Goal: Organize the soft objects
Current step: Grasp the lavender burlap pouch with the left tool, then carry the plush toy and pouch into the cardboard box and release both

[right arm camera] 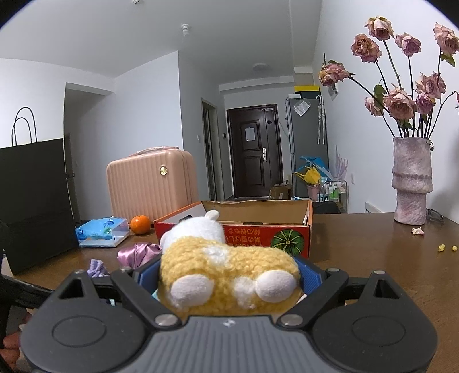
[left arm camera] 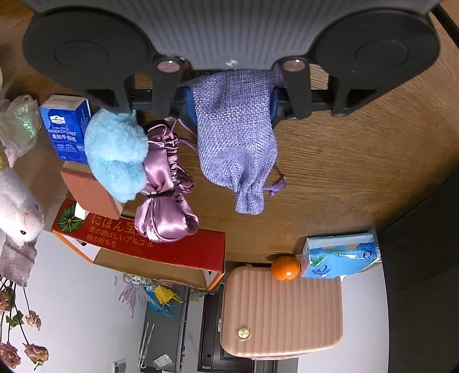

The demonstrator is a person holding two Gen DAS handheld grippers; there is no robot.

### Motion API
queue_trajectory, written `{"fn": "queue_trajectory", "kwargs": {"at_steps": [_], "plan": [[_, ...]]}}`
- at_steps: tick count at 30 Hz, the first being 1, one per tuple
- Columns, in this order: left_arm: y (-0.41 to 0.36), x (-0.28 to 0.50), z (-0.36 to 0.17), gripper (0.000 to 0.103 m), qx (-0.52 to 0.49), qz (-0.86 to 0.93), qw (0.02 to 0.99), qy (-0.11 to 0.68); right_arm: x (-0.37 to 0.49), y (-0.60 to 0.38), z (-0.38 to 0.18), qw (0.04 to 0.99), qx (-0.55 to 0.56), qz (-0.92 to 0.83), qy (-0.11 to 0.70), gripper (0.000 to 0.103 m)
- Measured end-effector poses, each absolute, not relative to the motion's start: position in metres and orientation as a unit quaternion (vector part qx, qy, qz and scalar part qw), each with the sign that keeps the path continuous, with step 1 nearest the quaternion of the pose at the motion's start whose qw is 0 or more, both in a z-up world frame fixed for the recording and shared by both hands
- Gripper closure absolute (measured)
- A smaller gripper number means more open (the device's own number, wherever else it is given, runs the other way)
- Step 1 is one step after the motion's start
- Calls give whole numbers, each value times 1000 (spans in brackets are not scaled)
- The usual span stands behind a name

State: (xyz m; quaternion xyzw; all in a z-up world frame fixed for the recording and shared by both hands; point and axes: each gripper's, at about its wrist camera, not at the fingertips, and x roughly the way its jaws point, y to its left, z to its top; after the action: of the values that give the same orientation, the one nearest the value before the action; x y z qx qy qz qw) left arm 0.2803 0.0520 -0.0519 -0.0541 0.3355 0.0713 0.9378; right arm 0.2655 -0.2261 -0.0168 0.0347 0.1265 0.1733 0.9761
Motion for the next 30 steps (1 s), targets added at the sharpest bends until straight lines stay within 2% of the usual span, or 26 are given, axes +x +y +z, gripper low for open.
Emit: {"fn": "queue_trajectory", "kwargs": {"at_steps": [30], "plan": [[37, 256, 19, 59, -18, 32, 975, 219, 278, -222, 16, 981, 5, 150, 124, 10]]}}
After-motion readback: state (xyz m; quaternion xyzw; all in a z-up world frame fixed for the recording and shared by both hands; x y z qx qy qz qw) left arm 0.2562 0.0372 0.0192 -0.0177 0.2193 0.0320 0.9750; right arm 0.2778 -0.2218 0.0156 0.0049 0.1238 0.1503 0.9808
